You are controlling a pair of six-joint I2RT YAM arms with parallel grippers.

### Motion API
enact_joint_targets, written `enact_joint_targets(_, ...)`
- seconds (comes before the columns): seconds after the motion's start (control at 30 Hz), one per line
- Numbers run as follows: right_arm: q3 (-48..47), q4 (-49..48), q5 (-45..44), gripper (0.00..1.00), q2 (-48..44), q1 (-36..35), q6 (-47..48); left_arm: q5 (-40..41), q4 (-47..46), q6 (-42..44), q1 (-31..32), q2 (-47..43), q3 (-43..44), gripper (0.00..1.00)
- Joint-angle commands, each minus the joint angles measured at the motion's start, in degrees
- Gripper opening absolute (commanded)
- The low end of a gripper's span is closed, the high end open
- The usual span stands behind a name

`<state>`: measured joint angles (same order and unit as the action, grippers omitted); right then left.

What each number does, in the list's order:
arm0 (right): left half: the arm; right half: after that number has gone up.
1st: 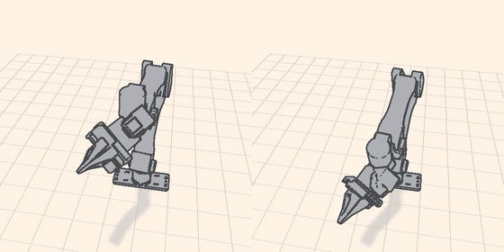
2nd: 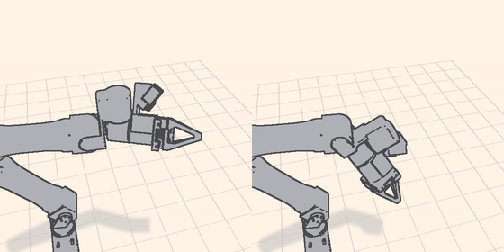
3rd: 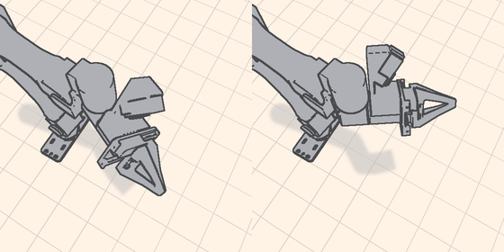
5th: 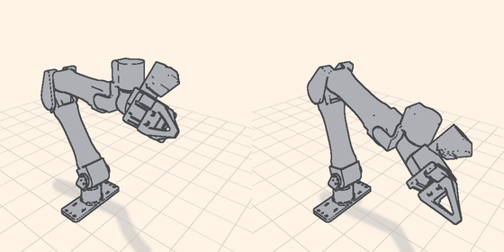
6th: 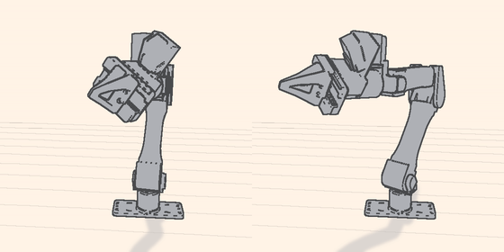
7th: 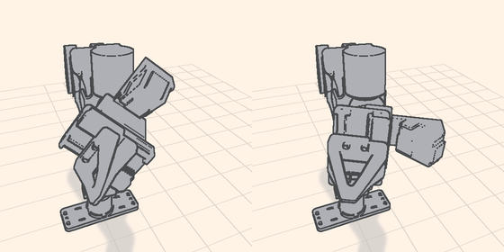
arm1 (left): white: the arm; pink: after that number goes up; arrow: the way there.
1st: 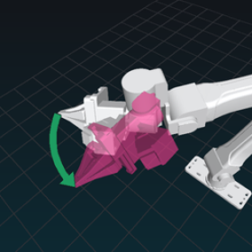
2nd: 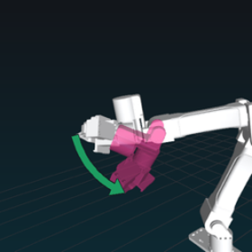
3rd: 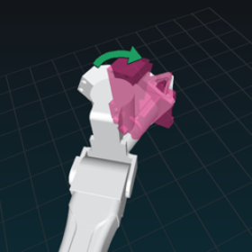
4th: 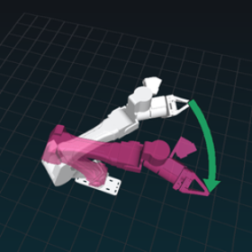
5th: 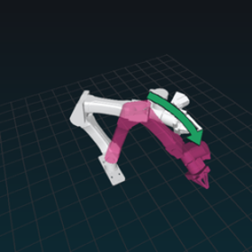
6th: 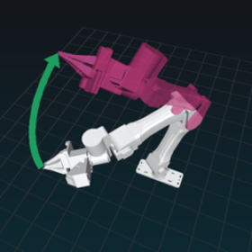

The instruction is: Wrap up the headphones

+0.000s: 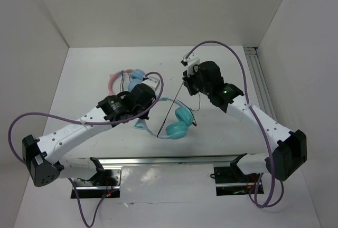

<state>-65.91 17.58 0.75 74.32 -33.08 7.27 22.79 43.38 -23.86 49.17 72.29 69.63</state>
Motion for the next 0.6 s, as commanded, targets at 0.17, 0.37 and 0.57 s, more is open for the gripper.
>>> enact_joint_targets(0.17,2.5,-12.0,11.7,0.00,2.6,5.2,0.0,-6.4,8.0,3.9,3.7,-5.8,8.0,0.00)
enact_joint_targets(0.37,7.1,-19.5,23.2,0.02,7.0,6.4,-3.6,-6.4,7.5,1.5,4.2,-9.0,15.1,0.00)
enact_joint_targets(0.57,17.4,-40.8,30.7,0.24,8.7,4.6,-12.3,-8.0,2.5,-0.1,4.2,-11.1,18.6,0.00)
